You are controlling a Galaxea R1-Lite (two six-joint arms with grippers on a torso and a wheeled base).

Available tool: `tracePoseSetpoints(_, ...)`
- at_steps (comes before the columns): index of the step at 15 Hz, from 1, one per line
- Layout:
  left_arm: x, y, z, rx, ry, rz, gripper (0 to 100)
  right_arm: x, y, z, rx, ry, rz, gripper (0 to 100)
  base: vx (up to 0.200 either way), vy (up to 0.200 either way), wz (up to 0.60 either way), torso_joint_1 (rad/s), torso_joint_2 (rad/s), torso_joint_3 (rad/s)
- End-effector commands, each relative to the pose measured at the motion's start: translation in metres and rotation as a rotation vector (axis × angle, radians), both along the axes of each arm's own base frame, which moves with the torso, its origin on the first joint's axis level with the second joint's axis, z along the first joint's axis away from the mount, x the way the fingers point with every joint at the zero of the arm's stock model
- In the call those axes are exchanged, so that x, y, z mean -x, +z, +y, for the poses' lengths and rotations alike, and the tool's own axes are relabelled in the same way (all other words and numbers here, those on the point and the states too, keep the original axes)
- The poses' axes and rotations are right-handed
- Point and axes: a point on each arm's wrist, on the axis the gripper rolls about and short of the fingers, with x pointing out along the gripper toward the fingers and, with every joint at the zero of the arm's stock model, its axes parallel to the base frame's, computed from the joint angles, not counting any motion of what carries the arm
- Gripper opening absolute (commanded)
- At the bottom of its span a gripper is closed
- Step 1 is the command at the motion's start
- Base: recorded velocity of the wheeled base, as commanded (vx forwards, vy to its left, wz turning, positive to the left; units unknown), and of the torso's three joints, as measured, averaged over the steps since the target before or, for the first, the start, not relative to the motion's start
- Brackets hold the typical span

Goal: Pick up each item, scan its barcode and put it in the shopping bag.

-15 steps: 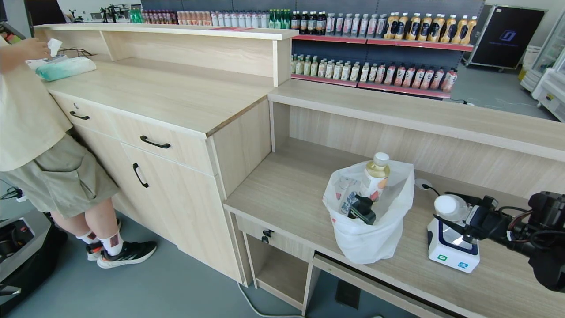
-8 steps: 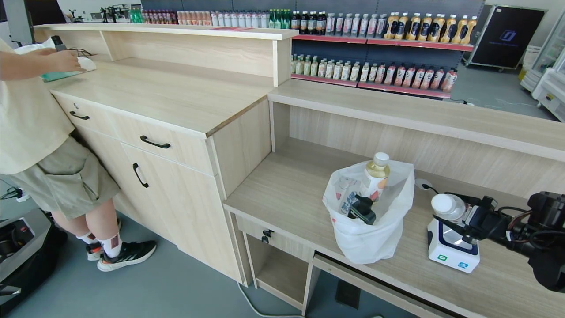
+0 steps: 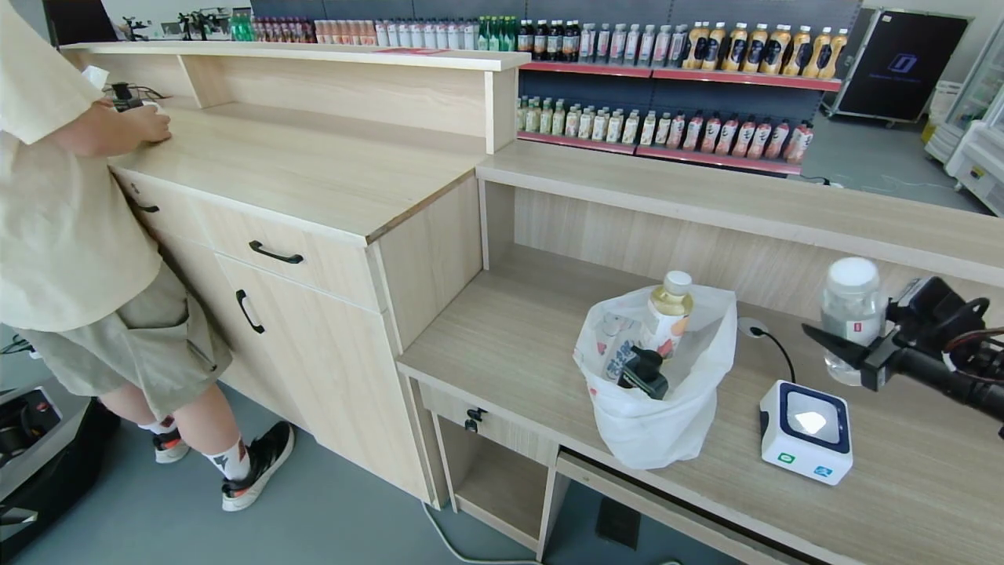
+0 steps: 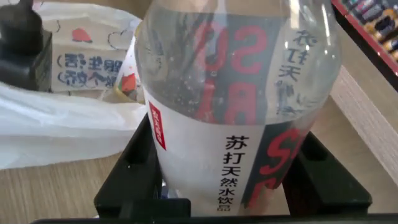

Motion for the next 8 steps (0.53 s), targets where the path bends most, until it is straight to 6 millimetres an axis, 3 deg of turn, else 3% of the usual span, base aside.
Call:
tracePoseSetpoints(1, 0.000, 0.000, 0.000, 0.000, 0.000, 0.000, 100, 0.037, 0.057, 0.006, -0.116, -0.174, -0.087, 0, 0.000, 0.000, 0.00, 0.000, 0.00, 0.000)
tracePoseSetpoints(4, 0.000, 0.000, 0.000, 0.000, 0.000, -0.002, 100, 0.052, 0.068, 0.007, -0.185, -0.428, -0.144, 0, 0.000, 0.000, 0.00, 0.000, 0.00, 0.000)
tracePoseSetpoints(8, 0.000, 0.000, 0.000, 0.000, 0.000, 0.000, 100, 0.059, 0.062, 0.008, -0.196, -0.520, -0.134, 0, 0.000, 0.000, 0.00, 0.000, 0.00, 0.000)
